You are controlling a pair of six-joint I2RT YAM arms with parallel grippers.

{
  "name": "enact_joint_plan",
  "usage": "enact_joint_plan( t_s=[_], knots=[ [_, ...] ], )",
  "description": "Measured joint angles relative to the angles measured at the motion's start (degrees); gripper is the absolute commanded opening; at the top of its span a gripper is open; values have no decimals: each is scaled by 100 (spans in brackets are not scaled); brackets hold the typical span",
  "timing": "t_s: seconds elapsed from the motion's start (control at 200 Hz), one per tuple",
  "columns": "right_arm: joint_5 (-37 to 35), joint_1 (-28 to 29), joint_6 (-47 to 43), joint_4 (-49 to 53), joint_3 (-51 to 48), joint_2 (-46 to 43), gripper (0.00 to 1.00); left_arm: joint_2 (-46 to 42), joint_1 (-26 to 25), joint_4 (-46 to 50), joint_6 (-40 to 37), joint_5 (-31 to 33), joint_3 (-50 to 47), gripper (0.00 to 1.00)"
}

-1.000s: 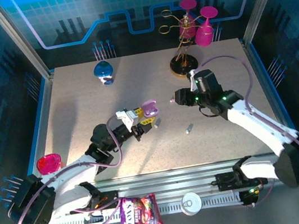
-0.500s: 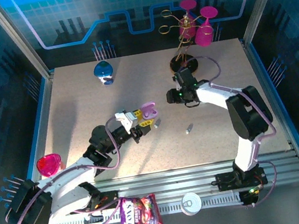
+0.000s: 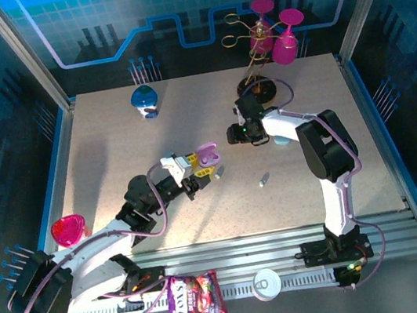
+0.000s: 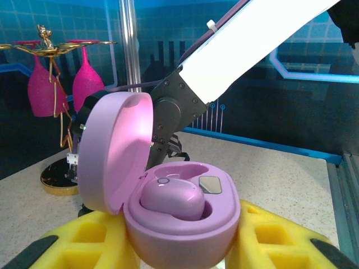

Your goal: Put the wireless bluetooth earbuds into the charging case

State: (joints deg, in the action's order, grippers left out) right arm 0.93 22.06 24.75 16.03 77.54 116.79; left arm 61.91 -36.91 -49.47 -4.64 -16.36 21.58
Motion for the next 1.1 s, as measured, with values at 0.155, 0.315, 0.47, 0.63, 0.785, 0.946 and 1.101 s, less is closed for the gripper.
enact_joint_plan(
  t_s=[0.155,0.315,0.47,0.63,0.785,0.946,1.101],
  knots=[
    [94,7,2,-42,-214,-120,53,0,0,20,15,0,0,22],
    [400,79,-9,-68,-452,-306,53,0,0,26,20,-2,0,22],
    [713,129,-120,-236,-459,-306,52,0,0,26,20,-2,0,22],
    [942,129,-238,-372,-442,-297,52,0,0,28,20,-2,0,22],
    [1158,129,-354,-372,-341,-273,52,4,0,33,20,-2,0,22],
    [977,184,-651,-216,-190,-273,53,52,0,33,20,-2,0,22],
    [850,221,-922,22,240,-168,54,210,0,24,22,-50,13,22]
  ],
)
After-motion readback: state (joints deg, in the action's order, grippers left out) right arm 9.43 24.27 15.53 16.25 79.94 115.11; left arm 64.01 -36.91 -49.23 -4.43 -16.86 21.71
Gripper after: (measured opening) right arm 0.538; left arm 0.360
